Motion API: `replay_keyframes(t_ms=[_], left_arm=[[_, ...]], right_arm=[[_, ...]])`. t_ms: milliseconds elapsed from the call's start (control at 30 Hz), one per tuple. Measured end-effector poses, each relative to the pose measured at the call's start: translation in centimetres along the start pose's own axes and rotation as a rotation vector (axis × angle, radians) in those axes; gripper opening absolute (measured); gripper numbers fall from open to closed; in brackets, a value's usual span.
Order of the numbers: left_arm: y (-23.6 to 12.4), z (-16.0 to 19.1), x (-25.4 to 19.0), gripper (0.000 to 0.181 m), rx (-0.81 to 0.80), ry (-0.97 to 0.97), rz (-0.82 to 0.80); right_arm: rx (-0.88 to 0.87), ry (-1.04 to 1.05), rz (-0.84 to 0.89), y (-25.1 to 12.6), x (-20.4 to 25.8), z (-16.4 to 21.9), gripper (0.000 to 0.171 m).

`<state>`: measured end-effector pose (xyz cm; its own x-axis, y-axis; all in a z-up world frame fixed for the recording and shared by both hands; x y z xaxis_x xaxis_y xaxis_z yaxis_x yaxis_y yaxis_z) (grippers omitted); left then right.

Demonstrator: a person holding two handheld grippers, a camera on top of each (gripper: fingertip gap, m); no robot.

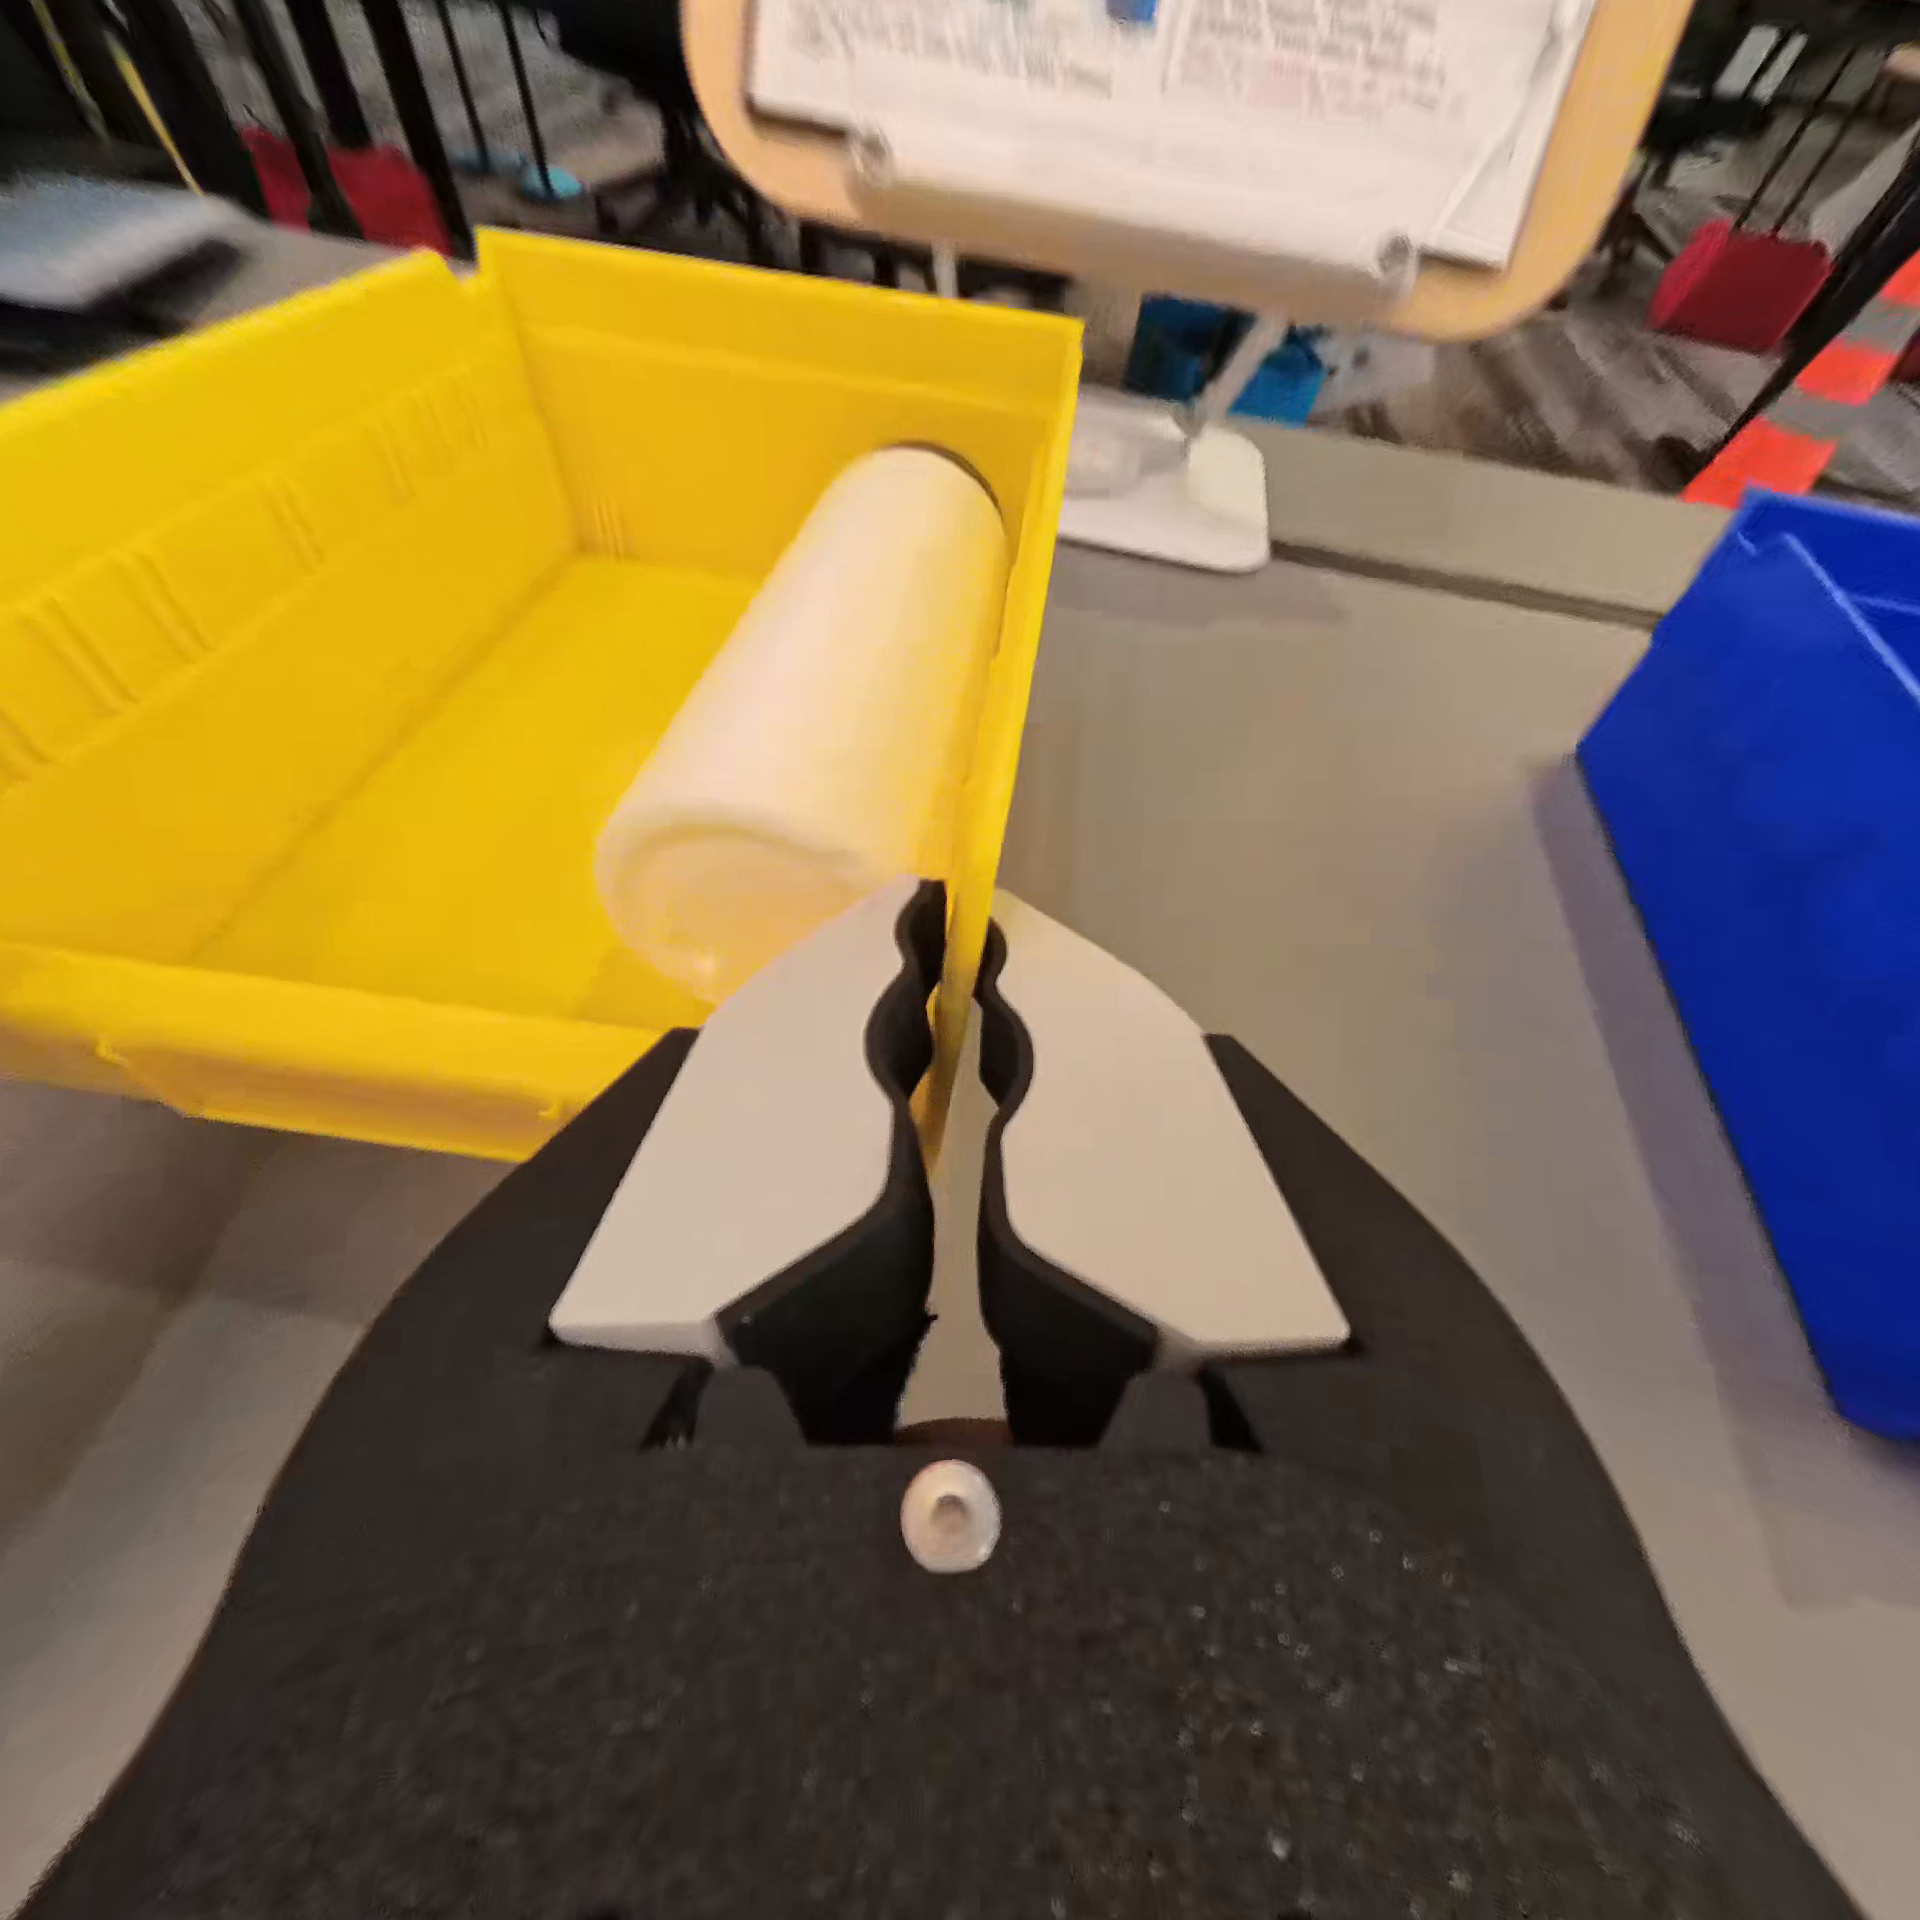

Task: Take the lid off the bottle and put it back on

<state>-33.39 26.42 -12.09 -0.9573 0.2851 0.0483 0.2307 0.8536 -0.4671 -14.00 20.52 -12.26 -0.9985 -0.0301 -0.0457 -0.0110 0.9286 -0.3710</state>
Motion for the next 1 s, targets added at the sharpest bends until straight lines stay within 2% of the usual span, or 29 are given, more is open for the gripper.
replay_keyframes(t_ms=[200,333,500,633,767,833,900,933,1000], left_arm=[[-2.2,-1.0,10.0,0.003,-0.082,0.013,-0.142],[-1.8,0.8,15.6,0.003,-0.043,0.0,-0.153],[0.1,3.3,18.9,0.004,0.017,-0.013,-0.182],[0.4,3.6,19.6,0.004,0.022,-0.049,-0.162],[0.1,3.7,19.9,0.01,0.033,-0.068,-0.176],[-0.9,3.2,20.0,0.026,0.02,-0.083,-0.186],[-2.9,2.0,20.0,0.033,-0.041,-0.1,-0.193],[-3.9,1.4,20.0,0.037,-0.075,-0.111,-0.201],[-6.0,0.7,19.2,0.044,-0.127,-0.141,-0.189]], right_arm=[[-0.091,-0.035,-0.099,1.8,9.1,-3.3,0.004],[-0.033,-0.038,-0.166,4.2,15.0,-2.8,0.005],[0.047,0.002,-0.214,6.3,18.7,-0.6,0.006],[0.047,-0.016,-0.236,6.4,19.7,-0.2,0.008],[0.059,0.018,-0.343,5.8,20.0,-0.2,0.012],[0.097,0.009,-0.467,4.0,20.3,0.0,0.026],[0.156,-0.031,-0.606,1.2,19.7,0.6,0.043],[0.17,-0.047,-0.652,-0.4,18.6,0.7,0.048],[0.16,-0.066,-0.723,-3.4,15.5,0.7,0.047]])
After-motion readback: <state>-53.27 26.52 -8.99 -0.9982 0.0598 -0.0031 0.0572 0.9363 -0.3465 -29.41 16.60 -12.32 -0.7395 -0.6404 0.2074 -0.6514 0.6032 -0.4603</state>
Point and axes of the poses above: each gripper's, where its closed fingertips meet, y out along the fingers, z out of its underside, x = y × z across the jaws, the point moved 1 cm from there along -y, back along the fingers, and after that the axes turned 8 degrees about -z, right-handed, at the moved point
